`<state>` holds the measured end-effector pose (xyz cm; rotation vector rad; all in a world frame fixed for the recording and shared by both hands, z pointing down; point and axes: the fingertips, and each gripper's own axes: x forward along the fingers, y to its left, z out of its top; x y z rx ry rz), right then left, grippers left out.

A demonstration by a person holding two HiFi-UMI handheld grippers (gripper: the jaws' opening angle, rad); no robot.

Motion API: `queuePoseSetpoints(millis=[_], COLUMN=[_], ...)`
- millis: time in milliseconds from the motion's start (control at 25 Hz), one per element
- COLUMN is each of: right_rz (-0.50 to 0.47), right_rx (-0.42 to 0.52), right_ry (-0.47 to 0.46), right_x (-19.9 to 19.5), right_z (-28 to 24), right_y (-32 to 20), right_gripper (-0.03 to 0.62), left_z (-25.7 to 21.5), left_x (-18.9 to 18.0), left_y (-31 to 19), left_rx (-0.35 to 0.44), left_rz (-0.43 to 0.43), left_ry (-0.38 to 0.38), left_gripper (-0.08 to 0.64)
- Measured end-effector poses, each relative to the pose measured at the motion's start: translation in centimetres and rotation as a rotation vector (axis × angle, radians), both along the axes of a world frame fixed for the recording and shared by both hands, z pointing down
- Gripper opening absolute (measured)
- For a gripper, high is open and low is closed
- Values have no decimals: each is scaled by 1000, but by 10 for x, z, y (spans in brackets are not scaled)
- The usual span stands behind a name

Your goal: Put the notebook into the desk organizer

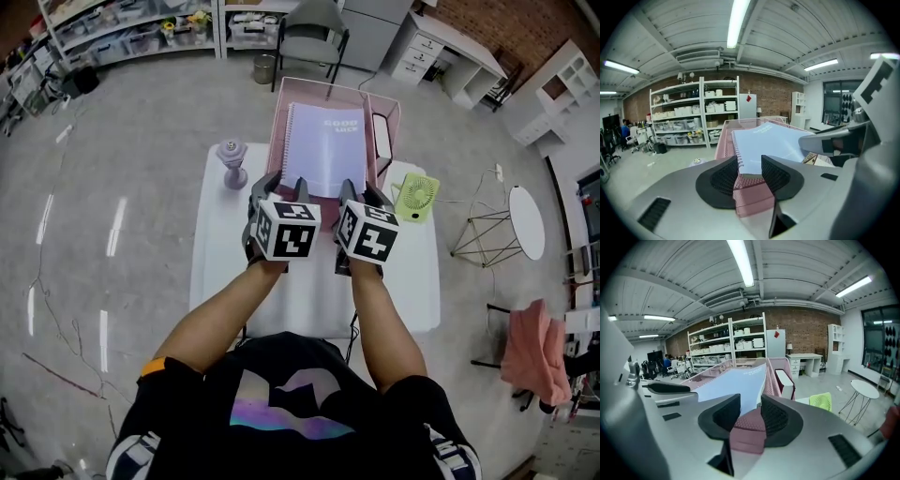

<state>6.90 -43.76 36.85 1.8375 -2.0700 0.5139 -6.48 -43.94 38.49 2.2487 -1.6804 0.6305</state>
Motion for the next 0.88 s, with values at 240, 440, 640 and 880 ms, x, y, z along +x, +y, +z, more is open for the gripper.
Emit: queuePoseSetpoints(millis=[240, 440, 640, 880], right_rz=[-1, 21, 52, 79], right_rx=[41, 68, 120, 162], right_ry=[183, 173, 147, 118], right_x=[-7, -5, -3, -17], right_z=[-7, -13, -24, -24], right_y=[7, 17, 36, 70], right_gripper=[183, 182, 180, 96], left_z=[-7, -12, -13, -14], left_x=[-2, -4, -13, -28], left_y=[6, 14, 27, 54], left_rx=[86, 91, 86, 90], left_rz=[17, 40, 63, 119], left_ry=[-95, -25, 33, 112], left_gripper=[164, 164, 164, 139])
